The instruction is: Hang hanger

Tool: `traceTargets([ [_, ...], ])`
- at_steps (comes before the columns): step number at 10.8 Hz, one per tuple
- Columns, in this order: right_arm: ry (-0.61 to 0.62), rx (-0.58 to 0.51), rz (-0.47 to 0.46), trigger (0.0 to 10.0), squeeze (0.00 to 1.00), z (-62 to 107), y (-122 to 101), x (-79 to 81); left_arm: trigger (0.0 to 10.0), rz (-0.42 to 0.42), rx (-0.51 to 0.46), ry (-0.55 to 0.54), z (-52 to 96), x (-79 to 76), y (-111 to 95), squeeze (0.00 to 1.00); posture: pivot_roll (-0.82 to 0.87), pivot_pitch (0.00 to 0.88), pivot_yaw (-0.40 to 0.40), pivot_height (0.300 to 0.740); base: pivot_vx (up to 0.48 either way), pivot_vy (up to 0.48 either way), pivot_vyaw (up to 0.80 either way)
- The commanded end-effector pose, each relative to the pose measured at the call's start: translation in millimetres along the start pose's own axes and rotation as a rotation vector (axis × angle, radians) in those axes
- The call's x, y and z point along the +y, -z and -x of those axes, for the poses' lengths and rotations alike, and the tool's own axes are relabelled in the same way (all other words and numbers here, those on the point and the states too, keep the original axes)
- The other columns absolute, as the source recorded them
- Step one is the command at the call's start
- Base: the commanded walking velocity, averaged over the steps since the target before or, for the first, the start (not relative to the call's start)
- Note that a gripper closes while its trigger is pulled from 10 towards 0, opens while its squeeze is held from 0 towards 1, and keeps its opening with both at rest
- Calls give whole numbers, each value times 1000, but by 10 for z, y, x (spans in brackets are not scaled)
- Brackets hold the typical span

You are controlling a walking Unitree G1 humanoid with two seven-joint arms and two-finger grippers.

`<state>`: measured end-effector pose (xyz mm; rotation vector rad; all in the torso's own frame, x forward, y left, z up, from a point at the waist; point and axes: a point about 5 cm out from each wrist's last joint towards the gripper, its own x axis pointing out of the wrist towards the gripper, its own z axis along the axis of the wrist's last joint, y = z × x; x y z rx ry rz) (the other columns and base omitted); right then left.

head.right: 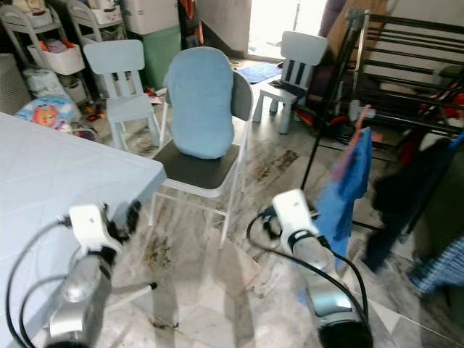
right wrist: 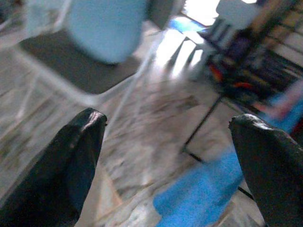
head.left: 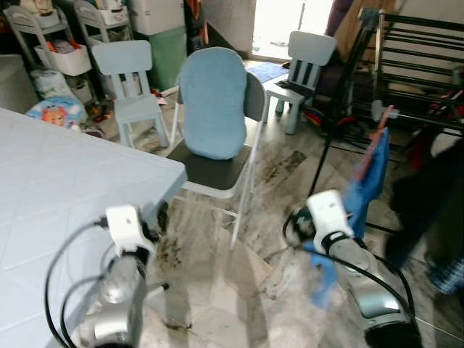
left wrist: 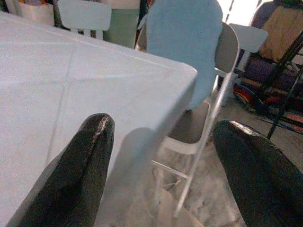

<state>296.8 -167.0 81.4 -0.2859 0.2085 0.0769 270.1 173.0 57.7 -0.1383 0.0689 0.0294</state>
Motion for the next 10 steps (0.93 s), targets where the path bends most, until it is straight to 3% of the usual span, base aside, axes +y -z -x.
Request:
traceTargets([
  [1, 118, 9, -72, 10000, 0, 46, 35, -110, 10000, 2, -27, 17, 16, -17, -61, 0, -119, 0, 18, 740, 0, 0, 0],
  [2, 201, 26, -140, 10000, 0, 105, 86, -165, 10000, 2, -15, 67, 56, -81, -39, 0, -142, 0, 48, 740, 0, 0, 0],
  [4, 212, 35, -106, 10000, 0, 161, 144, -221, 10000, -14, -19, 167, -2, -201, -84, 0, -173, 0, 70, 740, 0, 0, -400],
  [6, 261, 21, -106, 10000, 0, 164, 85, -331, 10000, -12, -33, 147, -83, -175, -154, 0, -194, 0, 67, 740, 0, 0, -800],
  [7, 265, 17, -105, 10000, 0, 156, 68, -350, 10000, -13, -40, 142, -93, -173, -179, 0, -194, 0, 66, 740, 0, 0, 0],
  [10, 248, 20, -116, 10000, 0, 140, 64, -289, 10000, -15, -14, 154, -38, -179, -99, 0, -191, 0, 71, 740, 175, 262, -335],
])
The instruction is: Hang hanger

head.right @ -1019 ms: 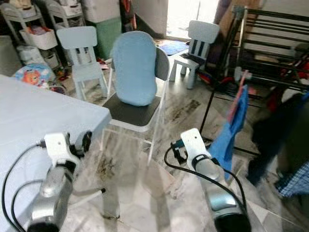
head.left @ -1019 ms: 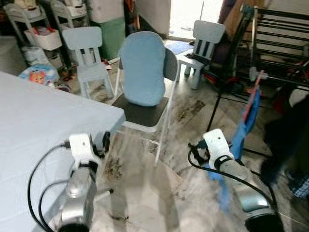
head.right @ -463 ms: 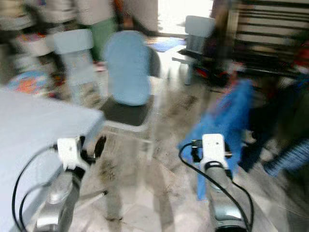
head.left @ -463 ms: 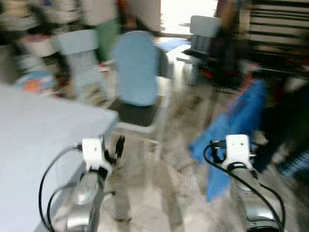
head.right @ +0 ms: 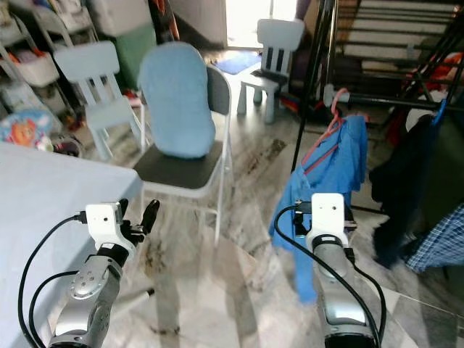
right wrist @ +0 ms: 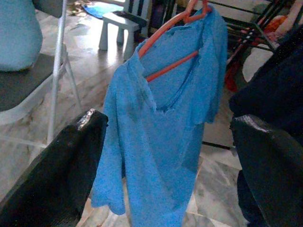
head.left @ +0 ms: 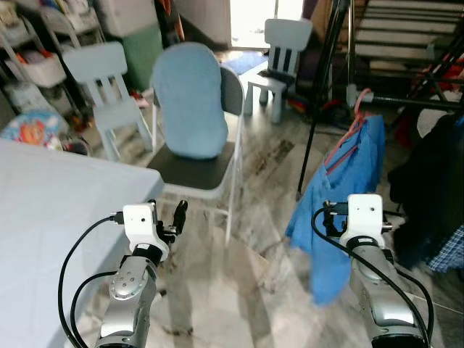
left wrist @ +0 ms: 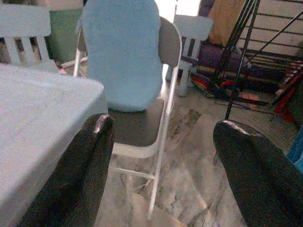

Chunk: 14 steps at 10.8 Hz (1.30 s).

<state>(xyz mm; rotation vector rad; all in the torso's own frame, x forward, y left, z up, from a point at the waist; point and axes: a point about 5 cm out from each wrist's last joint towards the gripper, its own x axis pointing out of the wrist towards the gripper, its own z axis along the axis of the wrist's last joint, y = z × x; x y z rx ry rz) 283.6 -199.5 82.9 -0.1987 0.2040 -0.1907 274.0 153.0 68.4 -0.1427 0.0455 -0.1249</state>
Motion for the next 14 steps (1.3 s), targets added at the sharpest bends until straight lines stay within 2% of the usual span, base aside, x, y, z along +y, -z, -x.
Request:
traceTargets([
  [1, -12, -8, -5, 10000, 0, 2, -34, 36, 10000, -12, 7, 9, -13, 6, -2, 0, -191, 0, 72, 740, 266, 401, 0],
  [5, -14, -9, -14, 10000, 0, 1, -19, 57, 10000, -18, 22, 34, -49, -18, 18, 0, -195, 0, 85, 740, 273, 355, 0],
  [8, -7, -8, -13, 10000, 0, -7, -21, 45, 10000, -23, 48, 54, -55, -60, 53, 0, -197, 0, 83, 740, 0, 0, 0],
  [11, 0, 9, -12, 10000, 0, -16, 3, 26, 10000, -18, 42, 62, -59, -90, 54, 0, -203, 0, 84, 740, 0, -427, -327],
  [14, -16, 5, -17, 10000, 0, -9, -5, 23, 10000, -16, 45, 66, -66, -109, 62, 0, -211, 0, 82, 740, 0, -465, 0],
])
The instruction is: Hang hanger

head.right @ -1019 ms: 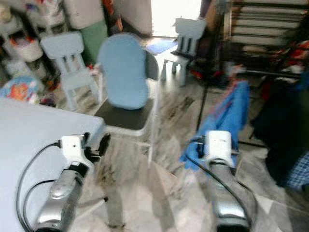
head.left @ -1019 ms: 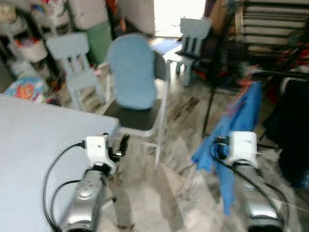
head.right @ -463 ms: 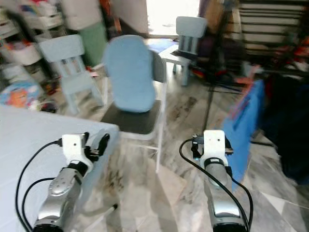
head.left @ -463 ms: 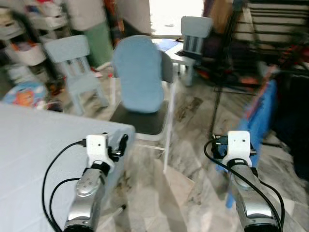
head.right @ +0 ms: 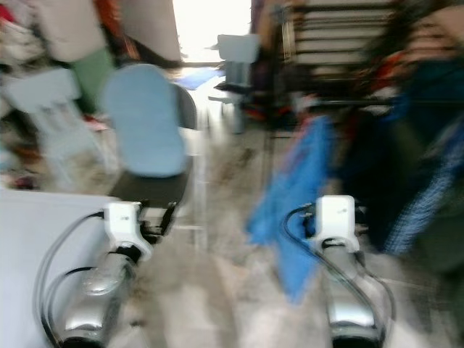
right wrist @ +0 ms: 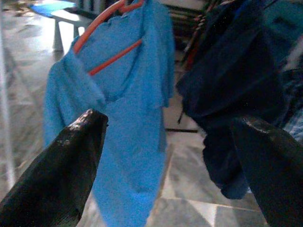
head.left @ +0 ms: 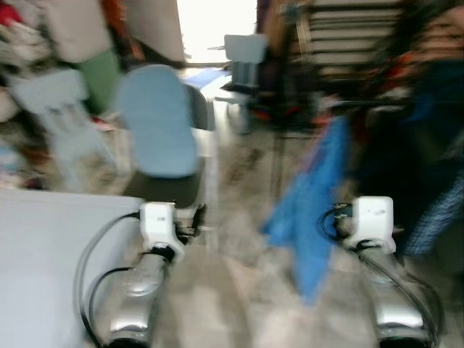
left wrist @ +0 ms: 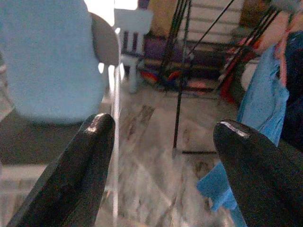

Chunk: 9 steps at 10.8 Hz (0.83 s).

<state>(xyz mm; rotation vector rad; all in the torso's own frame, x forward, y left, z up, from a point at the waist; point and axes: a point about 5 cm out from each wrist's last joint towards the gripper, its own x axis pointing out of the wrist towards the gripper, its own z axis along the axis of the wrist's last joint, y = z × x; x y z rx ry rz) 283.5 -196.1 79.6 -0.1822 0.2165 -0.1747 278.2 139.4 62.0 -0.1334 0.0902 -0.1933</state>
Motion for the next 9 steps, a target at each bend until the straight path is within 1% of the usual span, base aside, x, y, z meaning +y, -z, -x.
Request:
traceTargets([
  [1, -13, -7, -1, 10000, 0, -5, -35, -2, 10000, -8, -3, -1, -10, 13, -13, 0, -215, 0, 79, 740, 0, -465, 0],
  [3, -55, -4, 4, 10000, 0, -7, -35, 26, 10000, -7, -4, -14, -13, 20, -8, 0, -214, 0, 76, 740, 0, -422, 0],
  [4, -82, -2, -2, 10000, 0, -5, -31, 57, 10000, -16, -5, -44, -13, 43, -8, 0, -215, 0, 76, 740, 0, 0, 0],
  [5, -123, 1, -12, 10000, 0, 3, -26, 114, 10000, -52, -11, -143, -18, 143, -12, 0, -215, 0, 75, 740, 0, 0, 0],
  [6, -151, 0, -12, 10000, 0, 12, -27, 162, 10000, -44, -1, -190, -16, 222, -3, 0, -214, 0, 75, 740, 0, 0, 0],
  [8, -188, -3, -11, 10000, 0, 14, -34, 211, 10000, -52, 1, -224, 20, 304, 7, 0, -208, 0, 73, 740, 0, 0, 0],
  [9, -201, -5, -13, 10000, 0, 10, -38, 220, 10000, -41, 2, -240, 26, 322, 16, 0, -207, 0, 73, 740, 0, 0, 0],
])
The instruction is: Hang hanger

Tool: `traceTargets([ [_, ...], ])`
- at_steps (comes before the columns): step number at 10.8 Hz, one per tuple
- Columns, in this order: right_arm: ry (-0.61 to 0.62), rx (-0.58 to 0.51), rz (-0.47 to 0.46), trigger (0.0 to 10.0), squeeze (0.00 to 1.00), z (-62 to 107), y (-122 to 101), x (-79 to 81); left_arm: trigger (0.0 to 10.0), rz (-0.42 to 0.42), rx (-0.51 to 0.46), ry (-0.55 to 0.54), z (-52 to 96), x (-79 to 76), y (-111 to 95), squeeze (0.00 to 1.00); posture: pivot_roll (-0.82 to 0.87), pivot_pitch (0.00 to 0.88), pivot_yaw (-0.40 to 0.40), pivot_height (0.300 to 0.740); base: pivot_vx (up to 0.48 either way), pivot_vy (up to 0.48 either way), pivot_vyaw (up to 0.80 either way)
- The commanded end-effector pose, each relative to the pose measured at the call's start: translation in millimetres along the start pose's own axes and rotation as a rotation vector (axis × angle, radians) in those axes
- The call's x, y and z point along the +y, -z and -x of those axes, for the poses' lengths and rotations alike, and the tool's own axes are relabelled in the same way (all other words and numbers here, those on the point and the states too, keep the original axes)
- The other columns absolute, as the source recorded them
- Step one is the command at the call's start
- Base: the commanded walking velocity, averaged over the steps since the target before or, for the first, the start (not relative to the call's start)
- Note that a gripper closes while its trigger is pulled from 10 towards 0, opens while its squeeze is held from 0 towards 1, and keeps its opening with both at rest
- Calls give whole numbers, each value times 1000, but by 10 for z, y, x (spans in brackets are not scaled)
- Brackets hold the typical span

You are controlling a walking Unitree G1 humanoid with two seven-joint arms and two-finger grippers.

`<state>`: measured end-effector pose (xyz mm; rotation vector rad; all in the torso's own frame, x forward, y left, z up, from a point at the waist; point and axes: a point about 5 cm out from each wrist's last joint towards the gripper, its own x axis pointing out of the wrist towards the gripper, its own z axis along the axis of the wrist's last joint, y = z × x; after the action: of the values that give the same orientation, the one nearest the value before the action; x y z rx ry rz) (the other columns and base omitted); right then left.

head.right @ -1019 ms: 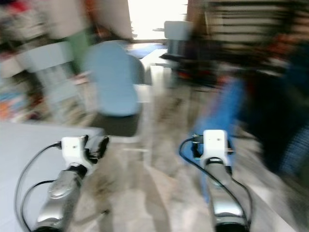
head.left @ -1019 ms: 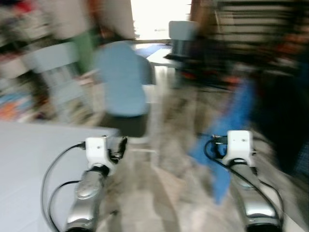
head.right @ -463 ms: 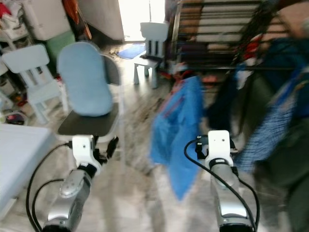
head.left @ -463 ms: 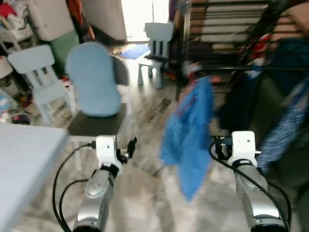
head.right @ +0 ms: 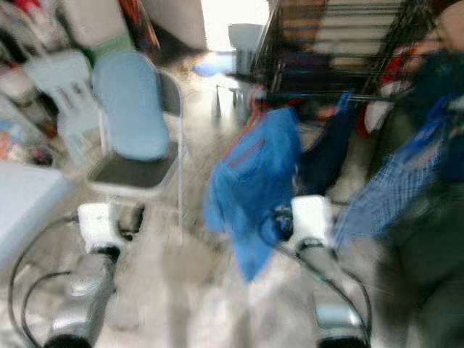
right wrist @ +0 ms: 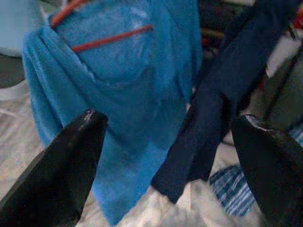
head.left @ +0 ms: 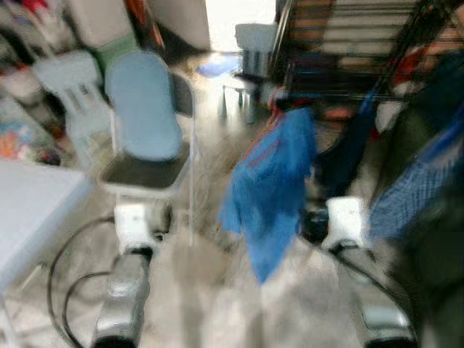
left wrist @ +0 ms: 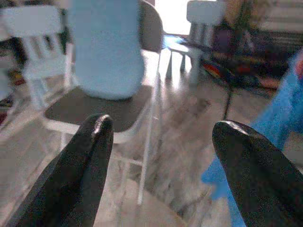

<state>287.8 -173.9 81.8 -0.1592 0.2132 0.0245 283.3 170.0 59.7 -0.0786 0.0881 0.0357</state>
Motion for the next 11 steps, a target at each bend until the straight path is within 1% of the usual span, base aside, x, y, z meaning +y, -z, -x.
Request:
traceTargets([
  [1, -6, 15, -12, 10000, 0, 3, 27, 9, 10000, 13, 18, -10, 10, 14, 41, 0, -207, 0, 73, 740, 0, 0, 0],
  [2, -12, 14, -11, 10000, 0, 6, 29, 18, 10000, 31, 23, -8, 5, 10, 45, 0, -207, 0, 73, 740, 0, 480, 0],
  [4, -16, 14, -9, 10000, 0, 12, 35, 24, 10000, 31, 21, 15, 2, -14, 48, 0, -209, 0, 77, 740, 0, 480, 0],
  [6, -16, 15, -10, 10000, 0, 9, 39, 30, 10000, 15, 16, 34, 0, -41, 43, 0, -208, 0, 76, 740, 0, 0, 0],
  [7, -16, 14, -8, 10000, 0, 8, 39, 35, 10000, 27, 24, 45, 4, -54, 56, 0, -207, 0, 76, 740, 0, 0, 0],
  [11, -7, 20, -8, 10000, 0, 3, 47, 23, 10000, 28, 25, 82, 1, -103, 59, 0, -210, 0, 79, 740, 0, 0, 0],
])
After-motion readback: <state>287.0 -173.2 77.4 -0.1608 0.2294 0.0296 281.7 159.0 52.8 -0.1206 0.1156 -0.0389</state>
